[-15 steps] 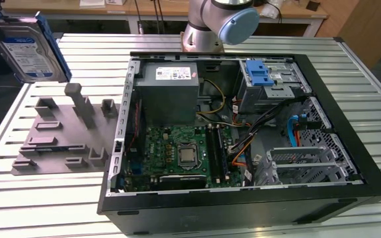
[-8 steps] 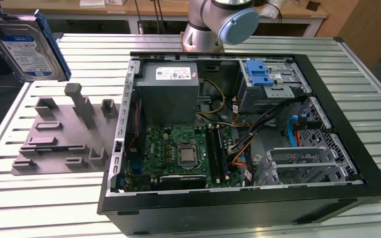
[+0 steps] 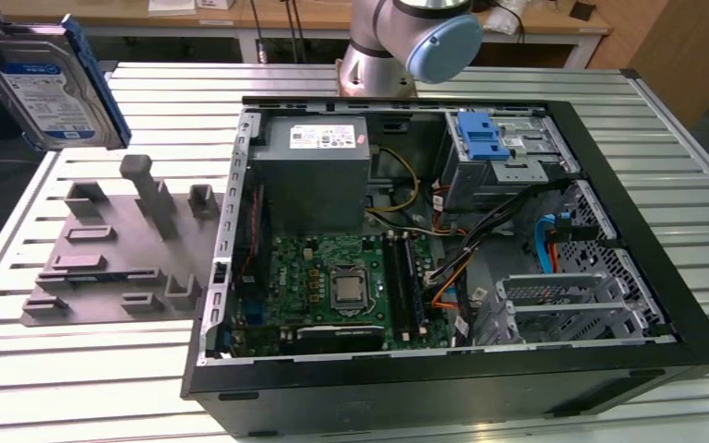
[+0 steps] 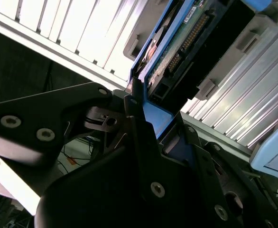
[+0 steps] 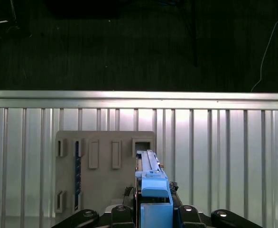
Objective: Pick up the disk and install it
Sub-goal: 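Pick up the disk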
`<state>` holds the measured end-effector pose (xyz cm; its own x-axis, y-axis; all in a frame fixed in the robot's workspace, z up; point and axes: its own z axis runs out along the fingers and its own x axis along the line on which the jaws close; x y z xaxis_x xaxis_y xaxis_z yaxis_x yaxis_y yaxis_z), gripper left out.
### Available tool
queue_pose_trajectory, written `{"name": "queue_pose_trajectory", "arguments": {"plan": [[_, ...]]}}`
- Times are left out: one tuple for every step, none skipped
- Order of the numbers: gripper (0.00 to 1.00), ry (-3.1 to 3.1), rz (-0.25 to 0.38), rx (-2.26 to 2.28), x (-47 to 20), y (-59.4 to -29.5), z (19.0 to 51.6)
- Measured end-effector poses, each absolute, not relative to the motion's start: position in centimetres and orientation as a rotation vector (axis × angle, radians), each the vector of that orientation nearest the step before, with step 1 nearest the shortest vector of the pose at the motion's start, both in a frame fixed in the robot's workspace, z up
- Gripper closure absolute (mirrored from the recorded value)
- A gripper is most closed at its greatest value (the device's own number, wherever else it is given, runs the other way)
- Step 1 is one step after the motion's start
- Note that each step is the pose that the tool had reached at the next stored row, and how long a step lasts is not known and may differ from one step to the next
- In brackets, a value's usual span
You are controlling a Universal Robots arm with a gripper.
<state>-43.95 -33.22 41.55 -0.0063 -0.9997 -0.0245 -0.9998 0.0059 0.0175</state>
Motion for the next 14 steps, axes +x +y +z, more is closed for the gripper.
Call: {"name": "queue_pose_trajectory", "arguments": {"plan": [[0.64,2.224,0.046,-2.211,-43.95,-33.21,41.61],[0.64,2.224,0.046,-2.211,-43.95,-33.21,41.68],[0.64,2.224,0.046,-2.211,-43.95,-33.22,41.74],[0.64,2.224,0.046,-2.211,-43.95,-33.22,41.81],[0.64,2.224,0.046,-2.211,-43.95,-33.22,41.89],[0.64,2.224,0.046,-2.211,-43.95,-33.21,41.97],[0.64,2.224,0.046,-2.211,-43.95,-33.21,42.05],[0.64,2.224,0.046,-2.211,-43.95,-33.22,42.14],[0.64,2.224,0.046,-2.211,-43.96,-33.22,42.21],[0.64,2.224,0.046,-2.211,-43.96,-33.22,42.28],[0.64,2.224,0.046,-2.211,-43.95,-33.22,42.36],[0.64,2.224,0.046,-2.211,-43.96,-33.22,42.43],[0.64,2.224,0.046,-2.211,-43.96,-33.21,42.50],[0.64,2.224,0.046,-2.211,-43.95,-33.21,42.58]]}}
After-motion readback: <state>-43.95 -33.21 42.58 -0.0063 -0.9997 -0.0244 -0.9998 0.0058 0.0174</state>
